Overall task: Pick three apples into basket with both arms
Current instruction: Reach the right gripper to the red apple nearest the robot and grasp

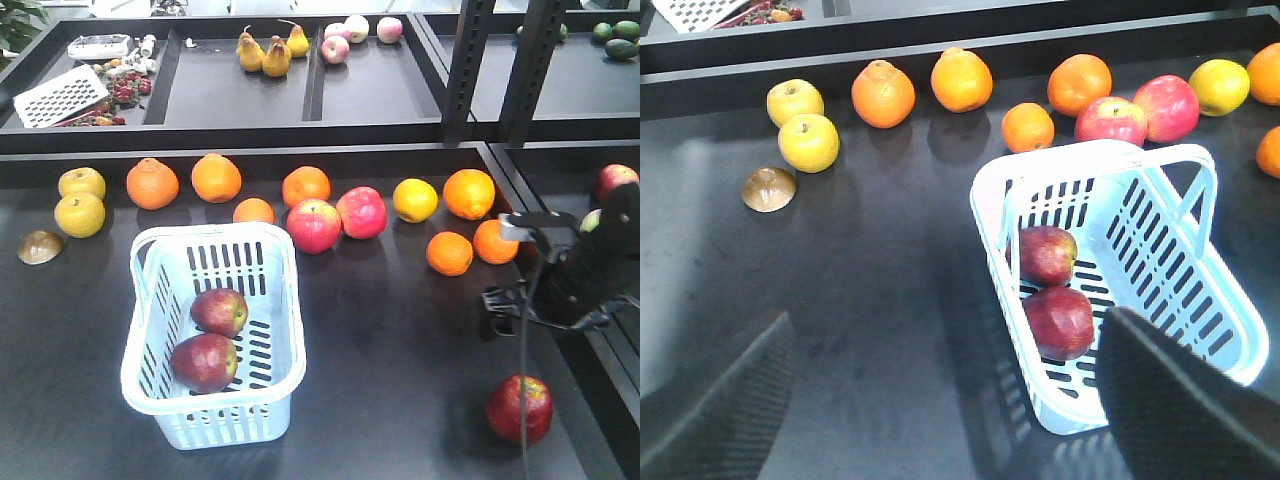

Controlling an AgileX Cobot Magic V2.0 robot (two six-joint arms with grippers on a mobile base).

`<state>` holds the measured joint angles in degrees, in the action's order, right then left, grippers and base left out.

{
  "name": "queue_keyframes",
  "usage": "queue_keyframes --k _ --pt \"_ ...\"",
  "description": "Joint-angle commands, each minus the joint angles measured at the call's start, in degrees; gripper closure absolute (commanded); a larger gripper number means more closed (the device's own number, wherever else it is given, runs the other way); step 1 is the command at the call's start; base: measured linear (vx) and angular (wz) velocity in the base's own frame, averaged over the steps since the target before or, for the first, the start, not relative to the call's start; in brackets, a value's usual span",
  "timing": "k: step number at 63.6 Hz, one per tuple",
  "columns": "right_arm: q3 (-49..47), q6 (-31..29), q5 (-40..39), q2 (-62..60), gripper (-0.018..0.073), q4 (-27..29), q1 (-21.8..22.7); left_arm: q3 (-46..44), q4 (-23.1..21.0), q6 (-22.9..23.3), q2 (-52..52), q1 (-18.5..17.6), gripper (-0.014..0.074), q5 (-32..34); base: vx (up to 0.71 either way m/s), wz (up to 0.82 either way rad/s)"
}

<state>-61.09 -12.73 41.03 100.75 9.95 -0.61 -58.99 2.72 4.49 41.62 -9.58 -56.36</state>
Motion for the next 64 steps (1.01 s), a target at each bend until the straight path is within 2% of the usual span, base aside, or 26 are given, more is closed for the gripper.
queue_keyframes --k 1,14,37,46,58,64 --pt "0.6 -0.1 -4.6 -0.5 -0.0075 0.2 2.5 -1.2 0.0 0.5 -0.1 0.1 0.0022 3.5 0.00 0.00" --pt "0.8 -0.6 -2.3 6.0 -0.0075 2.8 1.9 -1.2 0.0 0.5 -0.1 0.1 0.0022 3.5 0.00 0.00" --pt "0.8 -0.8 0.0 16.1 -0.0060 3.2 1.1 -1.2 0.0 0.5 -0.1 0.1 0.0022 3.5 0.00 0.00" --pt "0.9 -0.7 0.4 16.1 0.0036 3.2 1.1 -1.2 0.0 0.5 -0.1 0.1 0.0022 3.5 0.00 0.00" --pt "0.9 -0.7 1.0 12.4 0.0249 3.2 1.1 -1.2 0.0 0.5 -0.1 0.1 0.0022 3.5 0.00 0.00" --pt "0.9 -1.1 1.7 9.1 0.0291 3.7 1.1 -1.2 0.0 0.5 -0.1 0.1 0.0022 3.5 0.00 0.00"
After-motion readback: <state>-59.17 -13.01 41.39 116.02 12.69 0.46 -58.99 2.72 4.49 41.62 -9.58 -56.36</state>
